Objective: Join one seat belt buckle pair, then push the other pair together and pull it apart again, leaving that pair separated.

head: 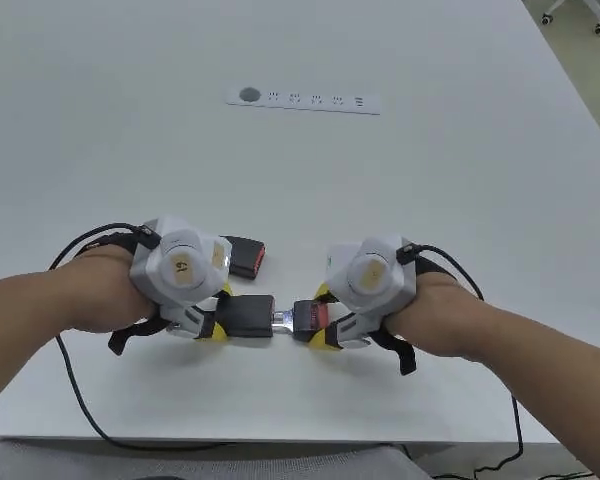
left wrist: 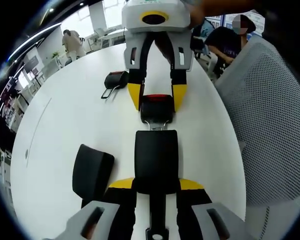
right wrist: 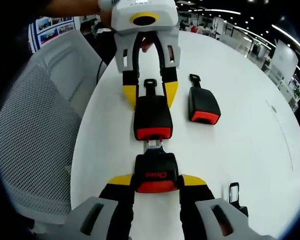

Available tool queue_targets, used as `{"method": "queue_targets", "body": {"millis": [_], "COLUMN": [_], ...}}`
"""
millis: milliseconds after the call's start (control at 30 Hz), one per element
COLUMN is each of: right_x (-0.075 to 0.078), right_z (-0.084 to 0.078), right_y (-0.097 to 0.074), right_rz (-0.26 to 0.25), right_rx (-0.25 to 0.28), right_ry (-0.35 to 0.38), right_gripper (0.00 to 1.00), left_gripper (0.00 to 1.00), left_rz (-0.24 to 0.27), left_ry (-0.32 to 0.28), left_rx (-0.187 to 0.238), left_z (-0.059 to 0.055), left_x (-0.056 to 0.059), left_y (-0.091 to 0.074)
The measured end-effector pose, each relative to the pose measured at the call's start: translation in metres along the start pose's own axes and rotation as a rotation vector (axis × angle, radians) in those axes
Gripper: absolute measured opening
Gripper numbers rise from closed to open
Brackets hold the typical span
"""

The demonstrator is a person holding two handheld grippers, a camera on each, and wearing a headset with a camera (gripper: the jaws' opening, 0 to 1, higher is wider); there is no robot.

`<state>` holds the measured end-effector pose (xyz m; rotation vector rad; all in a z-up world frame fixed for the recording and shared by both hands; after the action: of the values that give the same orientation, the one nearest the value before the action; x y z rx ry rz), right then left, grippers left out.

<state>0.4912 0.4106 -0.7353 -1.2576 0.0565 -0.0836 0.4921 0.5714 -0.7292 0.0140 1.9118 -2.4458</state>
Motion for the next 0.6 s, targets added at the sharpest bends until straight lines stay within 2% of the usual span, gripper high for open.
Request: {"method": "queue_targets", "body": {"millis": [133,367,600], "right_x": [0.0012,-0.0022,-0.0012], "right_z": [-0.0001,0.0029,0.004], "right_y": [0.0011,0.0027,0.0035], "right_rz": [0.011,-0.006,-0.009], "right_rx": [0.004,-0.005,0.019], "right_ry": [0.017,0.022,0.028], "right_gripper": [0.3,0.3,0.29], "left_gripper": [0.31,0.3,0.3], "left_rz": [-0.005,0.001,-0.003], "left_ry": [-0.003,0.018,0.006], "left_rx": [0.003,0.0,0.012], "left_z": [0.0005,0.0002,-0.0036], "left_x": [0.0005,0.0008,-0.0019], "left_y": [-0.0006,-0.0006,0.0026]}}
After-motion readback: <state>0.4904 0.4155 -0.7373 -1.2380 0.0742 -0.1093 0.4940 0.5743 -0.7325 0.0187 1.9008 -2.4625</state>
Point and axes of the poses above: the centre of the closed fingertips' face, and the gripper's own axes: y roughly forward along the fingers, x roughly to its right, z roughly out of its top, the point moved 7 cm from there along -y, roughly backward along the fingers, and after that the axes turned 15 degrees about -x, right-handed, at the moved point
